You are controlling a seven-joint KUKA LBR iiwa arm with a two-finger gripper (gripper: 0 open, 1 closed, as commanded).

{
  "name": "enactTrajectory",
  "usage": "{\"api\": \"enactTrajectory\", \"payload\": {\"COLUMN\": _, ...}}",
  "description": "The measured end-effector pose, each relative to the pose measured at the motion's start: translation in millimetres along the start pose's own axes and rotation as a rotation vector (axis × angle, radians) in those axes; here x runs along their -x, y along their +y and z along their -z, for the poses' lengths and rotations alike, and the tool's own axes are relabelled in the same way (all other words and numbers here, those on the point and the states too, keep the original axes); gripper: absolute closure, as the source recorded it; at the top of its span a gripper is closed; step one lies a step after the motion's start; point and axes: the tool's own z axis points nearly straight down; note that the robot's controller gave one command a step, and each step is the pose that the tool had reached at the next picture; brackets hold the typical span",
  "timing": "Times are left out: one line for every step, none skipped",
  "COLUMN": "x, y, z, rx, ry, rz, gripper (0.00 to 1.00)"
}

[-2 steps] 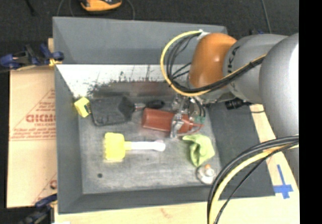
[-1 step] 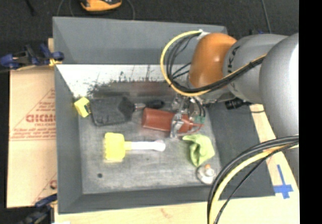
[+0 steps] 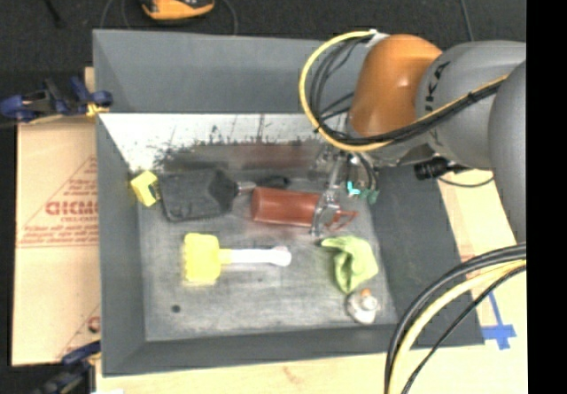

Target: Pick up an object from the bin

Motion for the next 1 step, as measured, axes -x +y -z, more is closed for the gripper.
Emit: {"api": "enactTrajectory", "payload": {"x": 5.4, "y": -10.0, "z": 68.5, "rx": 0.001, "ry": -0.002, "rz": -0.020, "gripper": 0.00}}
